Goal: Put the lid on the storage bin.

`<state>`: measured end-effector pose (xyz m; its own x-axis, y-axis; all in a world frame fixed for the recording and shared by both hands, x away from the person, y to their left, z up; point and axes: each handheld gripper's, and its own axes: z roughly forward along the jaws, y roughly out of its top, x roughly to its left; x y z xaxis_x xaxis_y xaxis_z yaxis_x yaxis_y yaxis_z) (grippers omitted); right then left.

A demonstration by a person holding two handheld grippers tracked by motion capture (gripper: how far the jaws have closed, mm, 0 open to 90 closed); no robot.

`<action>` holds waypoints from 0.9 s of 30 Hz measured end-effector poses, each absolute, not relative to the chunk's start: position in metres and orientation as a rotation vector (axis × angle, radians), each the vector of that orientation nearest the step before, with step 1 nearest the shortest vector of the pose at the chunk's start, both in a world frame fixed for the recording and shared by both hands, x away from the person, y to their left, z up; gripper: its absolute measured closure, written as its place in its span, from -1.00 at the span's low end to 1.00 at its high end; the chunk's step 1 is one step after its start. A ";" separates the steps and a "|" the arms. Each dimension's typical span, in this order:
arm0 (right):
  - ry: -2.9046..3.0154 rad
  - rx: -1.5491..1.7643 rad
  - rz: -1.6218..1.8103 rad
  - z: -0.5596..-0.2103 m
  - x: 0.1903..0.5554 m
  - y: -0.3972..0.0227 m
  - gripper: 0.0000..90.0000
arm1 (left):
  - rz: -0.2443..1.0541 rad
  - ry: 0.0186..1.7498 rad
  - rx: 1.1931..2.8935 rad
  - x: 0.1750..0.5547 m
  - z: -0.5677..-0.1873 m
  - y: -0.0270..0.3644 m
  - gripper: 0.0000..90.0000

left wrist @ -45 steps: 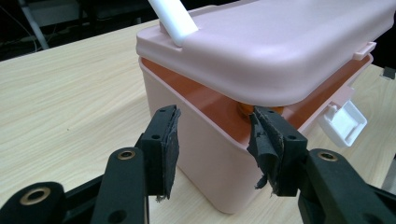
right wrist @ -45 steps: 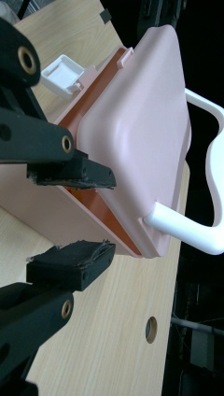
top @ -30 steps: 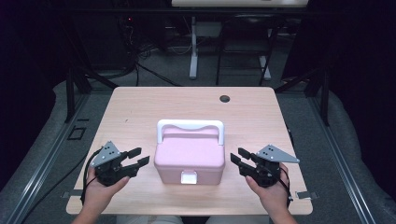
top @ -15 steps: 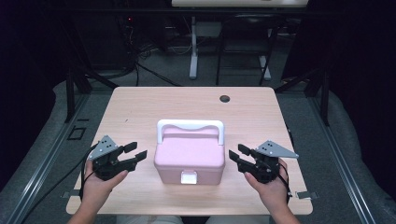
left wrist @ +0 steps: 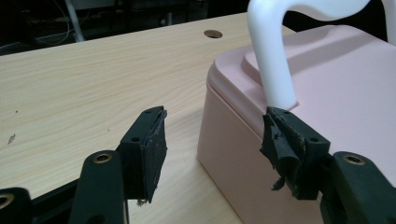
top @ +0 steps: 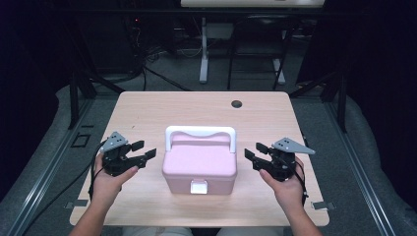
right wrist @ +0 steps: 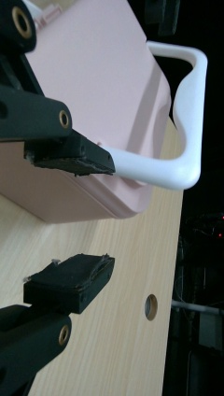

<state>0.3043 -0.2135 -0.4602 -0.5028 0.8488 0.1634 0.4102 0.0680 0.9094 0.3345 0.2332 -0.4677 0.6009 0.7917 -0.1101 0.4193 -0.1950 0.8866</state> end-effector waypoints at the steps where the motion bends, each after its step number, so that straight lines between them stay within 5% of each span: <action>1: 1.940 1.251 1.413 -0.461 0.306 -0.214 0.05 | 0.470 0.984 1.819 0.336 -0.468 0.233 -0.13; 27: 1.974 1.264 1.350 -0.501 0.319 -0.221 -0.10 | 0.479 1.041 1.832 0.346 -0.505 0.253 -0.18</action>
